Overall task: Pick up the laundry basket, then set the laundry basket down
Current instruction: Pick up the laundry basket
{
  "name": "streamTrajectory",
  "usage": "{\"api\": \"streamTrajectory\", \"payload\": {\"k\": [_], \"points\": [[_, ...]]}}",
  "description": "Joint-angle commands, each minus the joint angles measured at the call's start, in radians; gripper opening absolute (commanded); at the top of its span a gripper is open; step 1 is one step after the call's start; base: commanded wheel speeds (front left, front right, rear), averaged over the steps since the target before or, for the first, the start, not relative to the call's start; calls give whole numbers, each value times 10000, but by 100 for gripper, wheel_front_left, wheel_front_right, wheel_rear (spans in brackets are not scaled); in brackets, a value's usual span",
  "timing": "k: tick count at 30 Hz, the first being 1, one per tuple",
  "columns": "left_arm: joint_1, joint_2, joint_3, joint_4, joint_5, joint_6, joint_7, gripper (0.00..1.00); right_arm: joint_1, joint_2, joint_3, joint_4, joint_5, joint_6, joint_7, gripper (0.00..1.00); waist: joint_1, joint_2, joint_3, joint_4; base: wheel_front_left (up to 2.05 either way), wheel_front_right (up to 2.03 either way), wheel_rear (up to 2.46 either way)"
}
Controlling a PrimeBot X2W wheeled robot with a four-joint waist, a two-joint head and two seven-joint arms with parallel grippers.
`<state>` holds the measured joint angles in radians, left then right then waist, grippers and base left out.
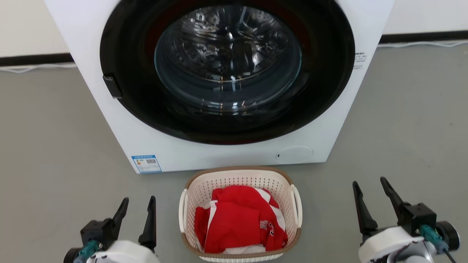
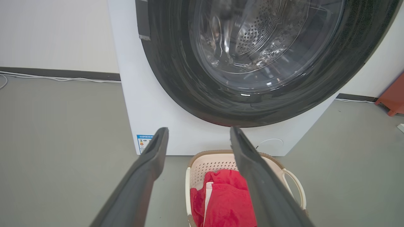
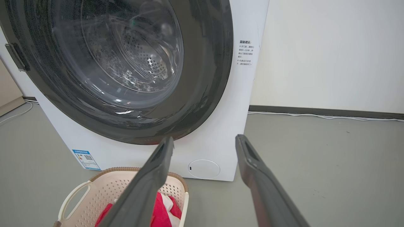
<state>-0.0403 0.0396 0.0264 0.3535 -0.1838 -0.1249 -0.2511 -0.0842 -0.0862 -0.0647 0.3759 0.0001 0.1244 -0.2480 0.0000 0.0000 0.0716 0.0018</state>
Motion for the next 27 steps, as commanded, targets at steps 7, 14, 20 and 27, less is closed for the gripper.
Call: {"api": "streamTrajectory", "payload": {"k": [7, 14, 20, 27], "points": [[-1247, 106, -218, 462, -35, 10, -107, 100, -1132, -5, 347, 775, -133, 63, -138, 100, 0, 0, 820, 50, 0, 0, 0], [-2358, 106, -564, 1789, -37, 25, -107, 100, -2441, 63, 647, 2727, -62, 63, -138, 100, 0, 0, 1739, 79, 0, 0, 0], [-3496, 106, -949, 3142, -200, 4, -107, 100, -3619, 67, 856, 4327, 72, 63, -138, 100, 0, 0, 2597, 96, 0, 0, 0], [-4494, 106, -1365, 3901, -545, 26, -107, 100, -4519, 25, 958, 5340, 91, 63, -138, 100, 0, 0, 3573, 119, 0, 0, 0]]}}
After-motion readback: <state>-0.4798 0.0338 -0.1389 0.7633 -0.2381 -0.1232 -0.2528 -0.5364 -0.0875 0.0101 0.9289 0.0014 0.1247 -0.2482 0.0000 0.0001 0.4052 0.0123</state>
